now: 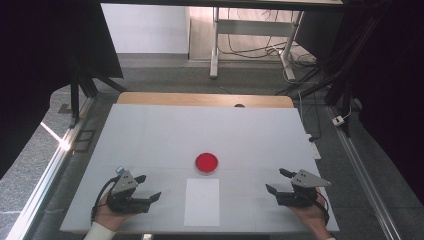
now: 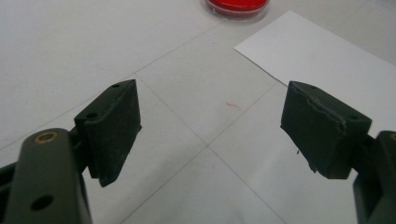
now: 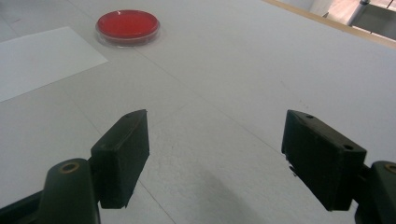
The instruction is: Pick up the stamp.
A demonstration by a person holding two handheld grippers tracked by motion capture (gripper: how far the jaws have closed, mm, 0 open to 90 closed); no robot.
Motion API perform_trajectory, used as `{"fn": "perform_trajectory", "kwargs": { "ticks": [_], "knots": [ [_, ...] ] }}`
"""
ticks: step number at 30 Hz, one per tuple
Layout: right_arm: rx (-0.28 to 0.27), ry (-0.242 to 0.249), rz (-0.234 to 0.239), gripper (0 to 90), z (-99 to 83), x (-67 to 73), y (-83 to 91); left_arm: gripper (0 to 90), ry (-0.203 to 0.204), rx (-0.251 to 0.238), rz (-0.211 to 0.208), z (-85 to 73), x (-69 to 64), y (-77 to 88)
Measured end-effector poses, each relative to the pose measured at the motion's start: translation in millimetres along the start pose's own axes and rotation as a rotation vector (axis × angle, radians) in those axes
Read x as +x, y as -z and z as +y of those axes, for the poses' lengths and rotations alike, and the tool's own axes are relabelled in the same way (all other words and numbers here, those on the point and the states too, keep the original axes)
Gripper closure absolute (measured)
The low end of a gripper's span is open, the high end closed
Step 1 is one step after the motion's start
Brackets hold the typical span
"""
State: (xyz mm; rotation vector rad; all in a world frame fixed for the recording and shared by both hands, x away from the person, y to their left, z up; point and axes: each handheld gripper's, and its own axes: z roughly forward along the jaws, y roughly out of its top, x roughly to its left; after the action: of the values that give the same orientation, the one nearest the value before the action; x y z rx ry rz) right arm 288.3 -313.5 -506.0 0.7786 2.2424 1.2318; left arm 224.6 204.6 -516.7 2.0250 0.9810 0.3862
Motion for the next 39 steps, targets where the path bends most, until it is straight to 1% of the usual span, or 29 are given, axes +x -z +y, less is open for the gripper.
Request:
{"fn": "perform_trajectory", "kwargs": {
  "ticks": [3,7,9,12,13,17,19,21,22,27,35,38,39],
  "knots": [
    [-0.006,0.0,0.006,22.8,0.0,0.0,-0.1,20.0,-0.007,-0.006,-0.003,3.0,-1.9,1.2],
    [-0.002,0.001,-0.002,22.8,0.0,0.0,0.0,19.9,-0.023,-0.015,-0.003,7.0,-4.0,3.6],
    [-0.004,0.0,0.002,22.9,0.0,0.0,-0.3,19.9,-0.027,-0.02,0.0,9.0,-3.9,5.8],
    [-0.004,0.0,0.003,22.9,-0.1,0.3,-0.7,19.9,-0.021,-0.033,0.009,11.8,-1.9,9.9],
    [-0.001,0.002,0.0,22.8,0.0,0.4,-0.5,19.9,-0.016,-0.039,0.019,13.3,-0.2,12.6],
    [0.001,0.005,-0.005,22.9,-0.1,0.6,-0.8,19.9,-0.017,-0.05,0.026,16.0,1.5,16.7],
    [-0.001,0.006,-0.006,22.9,-0.1,0.3,-0.8,19.9,-0.016,-0.062,0.029,18.8,3.1,21.4],
    [-0.001,0.005,-0.001,22.9,-0.1,0.2,-0.9,19.9,-0.015,-0.066,0.031,19.5,3.7,22.8],
    [0.002,0.005,-0.007,22.9,-0.1,0.6,-1.0,19.9,-0.016,-0.068,0.034,20.1,4.4,24.1],
    [-0.003,0.0,-0.001,22.9,-0.6,0.8,-2.0,19.9,-0.01,-0.081,0.049,21.2,9.1,30.4],
    [0.001,0.0,-0.003,23.1,-0.8,0.7,-2.4,19.9,0.017,-0.097,0.077,20.3,19.2,39.0],
    [0.004,0.001,-0.001,23.1,-1.0,0.8,-2.8,19.9,0.029,-0.101,0.094,19.3,24.6,42.5],
    [0.013,0.005,-0.007,23.2,-0.8,0.8,-2.7,19.9,0.035,-0.102,0.099,18.7,26.4,43.4]
  ]
}}
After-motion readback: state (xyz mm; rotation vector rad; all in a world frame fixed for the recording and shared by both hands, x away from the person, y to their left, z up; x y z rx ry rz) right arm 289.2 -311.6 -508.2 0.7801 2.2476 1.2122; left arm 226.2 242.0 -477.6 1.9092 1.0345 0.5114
